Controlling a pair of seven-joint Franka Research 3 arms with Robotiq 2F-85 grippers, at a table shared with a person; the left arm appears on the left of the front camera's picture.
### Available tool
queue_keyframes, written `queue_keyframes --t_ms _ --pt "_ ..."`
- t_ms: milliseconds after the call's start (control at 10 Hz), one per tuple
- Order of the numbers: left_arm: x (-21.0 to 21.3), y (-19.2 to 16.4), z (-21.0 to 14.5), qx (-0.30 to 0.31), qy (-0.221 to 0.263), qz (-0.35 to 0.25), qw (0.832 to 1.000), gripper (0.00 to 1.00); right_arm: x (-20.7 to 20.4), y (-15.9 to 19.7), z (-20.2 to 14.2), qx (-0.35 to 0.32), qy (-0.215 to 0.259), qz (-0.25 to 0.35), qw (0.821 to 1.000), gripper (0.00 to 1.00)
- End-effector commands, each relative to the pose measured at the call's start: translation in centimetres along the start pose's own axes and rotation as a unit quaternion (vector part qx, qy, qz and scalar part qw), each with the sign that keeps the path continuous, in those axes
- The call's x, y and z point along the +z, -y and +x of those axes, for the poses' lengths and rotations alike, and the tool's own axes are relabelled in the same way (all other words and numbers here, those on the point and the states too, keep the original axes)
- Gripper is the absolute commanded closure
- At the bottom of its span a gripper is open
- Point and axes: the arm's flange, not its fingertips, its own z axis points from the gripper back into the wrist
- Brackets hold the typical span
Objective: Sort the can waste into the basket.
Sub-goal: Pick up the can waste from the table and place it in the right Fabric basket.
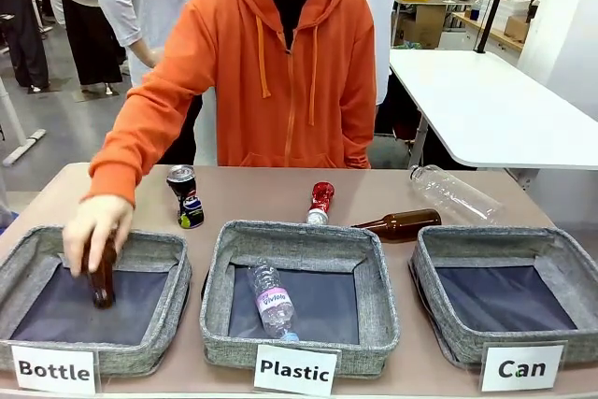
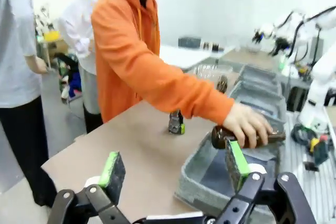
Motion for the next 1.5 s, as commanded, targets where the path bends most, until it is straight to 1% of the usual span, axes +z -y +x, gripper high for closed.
queue_keyframes --t_ms 0,300,500,600,700,800,900,1100,1200,1300,1400 --pt "5.2 -1.5 -3.6 0.009 0.068 -0.014 0.998 0.00 -0.1 0.1 0.3 0.013 0.012 0.011 1.000 0.00" --pt "5.1 -0.6 -4.3 0.000 0.065 -0.020 0.998 0.00 -0.1 0.1 0.3 0.013 0.012 0.011 1.000 0.00" --pt "4.9 -1.0 -4.2 0.004 0.063 -0.019 0.998 0.00 -0.1 0.1 0.3 0.013 0.012 0.011 1.000 0.00" --pt "4.9 -1.1 -4.1 0.002 0.066 -0.030 0.997 0.00 -0.1 0.1 0.3 0.013 0.012 0.011 1.000 0.00" --pt "4.0 -0.6 -3.7 -0.001 0.073 -0.061 0.995 0.00 -0.1 0.1 0.3 0.013 0.012 0.011 1.000 0.00" --pt "2.2 -0.1 -2.6 -0.008 0.067 -0.088 0.994 0.00 -0.1 0.1 0.3 0.013 0.012 0.011 1.000 0.00" --pt "-0.7 0.4 -1.4 -0.013 0.036 -0.104 0.994 0.00 -0.1 0.1 0.3 0.013 0.012 0.011 1.000 0.00" --pt "-8.2 0.6 0.6 -0.037 -0.056 -0.175 0.982 0.00 -0.1 0.1 0.3 0.013 0.012 0.011 1.000 0.00" --pt "-12.0 0.6 1.0 -0.045 -0.091 -0.207 0.973 0.00 -0.1 0.1 0.3 0.013 0.012 0.011 1.000 0.00" --pt "-16.0 0.4 1.4 -0.053 -0.117 -0.263 0.956 0.00 -0.1 0.1 0.3 0.013 0.012 0.011 1.000 0.00" --pt "-20.5 0.4 1.8 -0.063 -0.143 -0.292 0.944 0.00 -0.1 0.1 0.3 0.013 0.012 0.011 1.000 0.00"
